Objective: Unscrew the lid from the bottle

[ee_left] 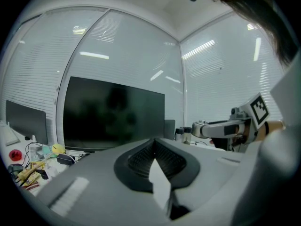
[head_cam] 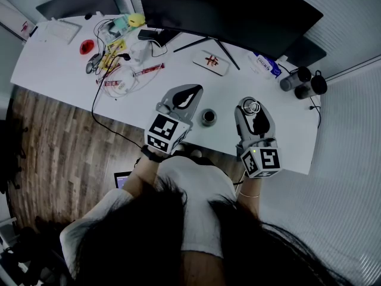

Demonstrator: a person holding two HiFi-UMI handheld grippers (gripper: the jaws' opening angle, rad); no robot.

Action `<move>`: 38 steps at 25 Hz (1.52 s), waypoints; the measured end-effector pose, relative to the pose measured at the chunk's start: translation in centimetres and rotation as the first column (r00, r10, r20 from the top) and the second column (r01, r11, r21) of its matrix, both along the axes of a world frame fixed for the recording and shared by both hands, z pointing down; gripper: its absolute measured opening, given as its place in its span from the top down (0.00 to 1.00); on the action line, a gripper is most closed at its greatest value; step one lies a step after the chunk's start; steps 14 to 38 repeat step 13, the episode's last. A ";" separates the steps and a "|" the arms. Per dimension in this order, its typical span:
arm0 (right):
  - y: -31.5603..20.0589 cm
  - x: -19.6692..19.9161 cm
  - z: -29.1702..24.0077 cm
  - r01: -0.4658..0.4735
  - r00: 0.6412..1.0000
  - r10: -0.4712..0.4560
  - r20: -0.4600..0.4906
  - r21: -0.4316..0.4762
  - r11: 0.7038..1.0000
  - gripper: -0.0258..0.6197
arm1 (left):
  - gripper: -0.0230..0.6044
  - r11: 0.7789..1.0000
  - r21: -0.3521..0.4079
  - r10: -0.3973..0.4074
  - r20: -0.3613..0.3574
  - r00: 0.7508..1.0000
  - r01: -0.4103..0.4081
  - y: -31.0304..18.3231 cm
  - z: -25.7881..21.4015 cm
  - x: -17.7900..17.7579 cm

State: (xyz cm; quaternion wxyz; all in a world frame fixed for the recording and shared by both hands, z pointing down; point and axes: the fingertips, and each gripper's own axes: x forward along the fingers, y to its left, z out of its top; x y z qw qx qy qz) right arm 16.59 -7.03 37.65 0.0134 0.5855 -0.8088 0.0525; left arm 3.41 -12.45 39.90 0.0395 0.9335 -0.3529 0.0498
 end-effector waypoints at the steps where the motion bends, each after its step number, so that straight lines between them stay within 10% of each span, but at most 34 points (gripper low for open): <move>1: 0.0 0.0 0.0 0.001 1.000 -0.001 0.001 -0.002 1.000 0.58 | 0.87 1.000 -0.001 0.000 0.000 1.000 0.000 0.0 0.0 0.0; 38: 0.2 -0.7 0.5 0.016 1.000 -0.016 -0.001 -0.013 1.000 0.58 | 0.87 1.000 -0.001 -0.005 0.013 1.000 0.005 0.0 0.7 -0.6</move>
